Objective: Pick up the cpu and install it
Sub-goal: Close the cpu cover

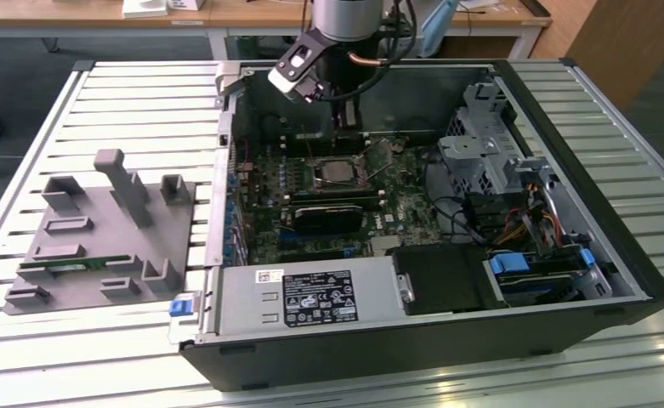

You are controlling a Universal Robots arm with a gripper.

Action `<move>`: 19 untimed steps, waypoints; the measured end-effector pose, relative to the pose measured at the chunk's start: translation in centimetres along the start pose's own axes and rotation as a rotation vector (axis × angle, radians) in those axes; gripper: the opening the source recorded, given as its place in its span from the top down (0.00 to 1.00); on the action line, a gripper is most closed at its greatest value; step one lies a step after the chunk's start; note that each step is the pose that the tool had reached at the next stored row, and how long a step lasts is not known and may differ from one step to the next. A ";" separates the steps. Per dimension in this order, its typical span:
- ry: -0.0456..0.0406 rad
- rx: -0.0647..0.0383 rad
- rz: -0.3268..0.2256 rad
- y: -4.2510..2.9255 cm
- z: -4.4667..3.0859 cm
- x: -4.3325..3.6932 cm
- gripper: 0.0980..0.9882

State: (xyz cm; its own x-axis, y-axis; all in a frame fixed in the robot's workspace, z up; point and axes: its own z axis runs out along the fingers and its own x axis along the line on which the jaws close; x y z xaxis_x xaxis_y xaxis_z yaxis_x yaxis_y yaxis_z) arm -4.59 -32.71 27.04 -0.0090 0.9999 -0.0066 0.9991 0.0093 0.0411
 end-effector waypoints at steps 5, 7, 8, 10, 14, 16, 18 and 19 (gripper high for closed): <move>0.0001 0.000 0.000 0.38 0.02 -0.17 0.99; 0.0002 0.000 0.000 0.89 0.04 -0.18 0.99; 0.0004 0.000 0.000 1.17 0.06 -0.18 0.99; 0.0003 0.000 0.000 1.71 0.09 -0.19 0.99; 0.0003 0.000 0.000 2.07 0.13 -0.19 0.99; 0.0004 0.000 0.000 2.21 0.17 -0.17 0.99; 0.0004 0.000 -0.002 2.83 0.24 -0.18 0.99; 0.0004 0.001 -0.003 3.16 0.28 -0.18 0.99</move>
State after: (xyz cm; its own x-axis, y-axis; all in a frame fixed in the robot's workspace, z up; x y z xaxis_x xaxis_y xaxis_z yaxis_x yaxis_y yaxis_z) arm -1.41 -32.87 26.88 -0.0122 0.9999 -0.0063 0.9991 0.0124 0.0404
